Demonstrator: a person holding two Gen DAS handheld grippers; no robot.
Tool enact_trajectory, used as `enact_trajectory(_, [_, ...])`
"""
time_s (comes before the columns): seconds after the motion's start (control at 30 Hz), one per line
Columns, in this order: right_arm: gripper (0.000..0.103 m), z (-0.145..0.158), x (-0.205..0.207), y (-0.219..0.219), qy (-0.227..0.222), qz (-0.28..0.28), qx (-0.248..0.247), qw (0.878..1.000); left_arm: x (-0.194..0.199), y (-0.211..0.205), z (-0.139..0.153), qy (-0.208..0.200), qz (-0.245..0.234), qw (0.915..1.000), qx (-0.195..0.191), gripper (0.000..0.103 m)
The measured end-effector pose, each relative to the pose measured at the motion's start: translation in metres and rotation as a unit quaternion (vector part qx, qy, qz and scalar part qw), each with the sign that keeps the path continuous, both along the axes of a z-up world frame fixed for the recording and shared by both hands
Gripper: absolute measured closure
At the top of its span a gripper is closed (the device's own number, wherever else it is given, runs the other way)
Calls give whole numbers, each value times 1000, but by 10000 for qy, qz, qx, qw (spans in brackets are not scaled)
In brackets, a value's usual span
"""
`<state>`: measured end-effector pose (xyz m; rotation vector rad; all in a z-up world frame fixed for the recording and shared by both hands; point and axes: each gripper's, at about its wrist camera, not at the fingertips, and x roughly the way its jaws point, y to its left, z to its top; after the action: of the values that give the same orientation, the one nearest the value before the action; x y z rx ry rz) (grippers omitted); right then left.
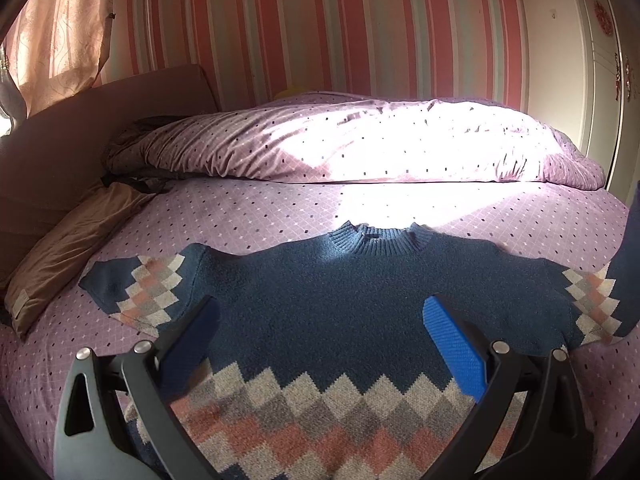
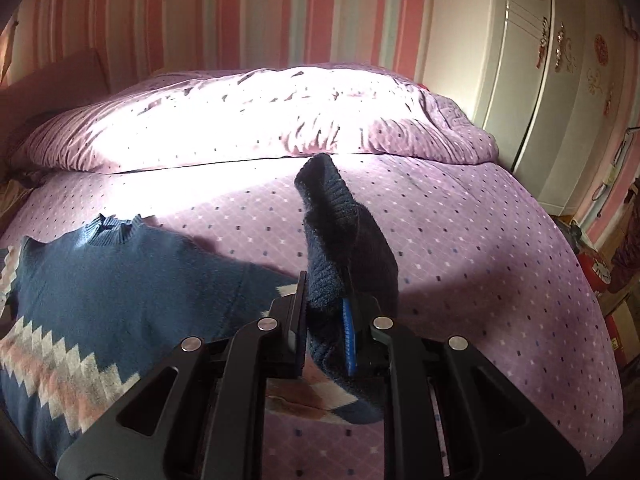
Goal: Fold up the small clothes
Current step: 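Grasp the sleeve cuff with the right gripper and fold it across the sweater body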
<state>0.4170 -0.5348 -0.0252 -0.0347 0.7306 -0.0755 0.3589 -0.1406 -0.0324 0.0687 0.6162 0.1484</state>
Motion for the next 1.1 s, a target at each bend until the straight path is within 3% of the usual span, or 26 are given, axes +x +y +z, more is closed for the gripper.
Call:
enact_trajectory(0.43, [88,-31,34,242,226,951,56,9952,12,122,1,-11,240,9997,-25,1])
enact_trajectory(0.57, [89,-54,49,328,354,1214,-19,9920,17,167,-4,30,421,9991,-89,1])
enact_trajectory(0.8, [89,-107,72,459,692,1555,-177,9852,23,209,-13,96,482,9988,1,1])
enact_trajectory(1.03, [88,-131,88,510,760,1559,-386,9841,21,237,-27,186,550,9983,27,1])
enact_trajectory(1.1, [83,-135,89,514,811,1571,-396,9834,21,242,-32,215,576,9981,43,1])
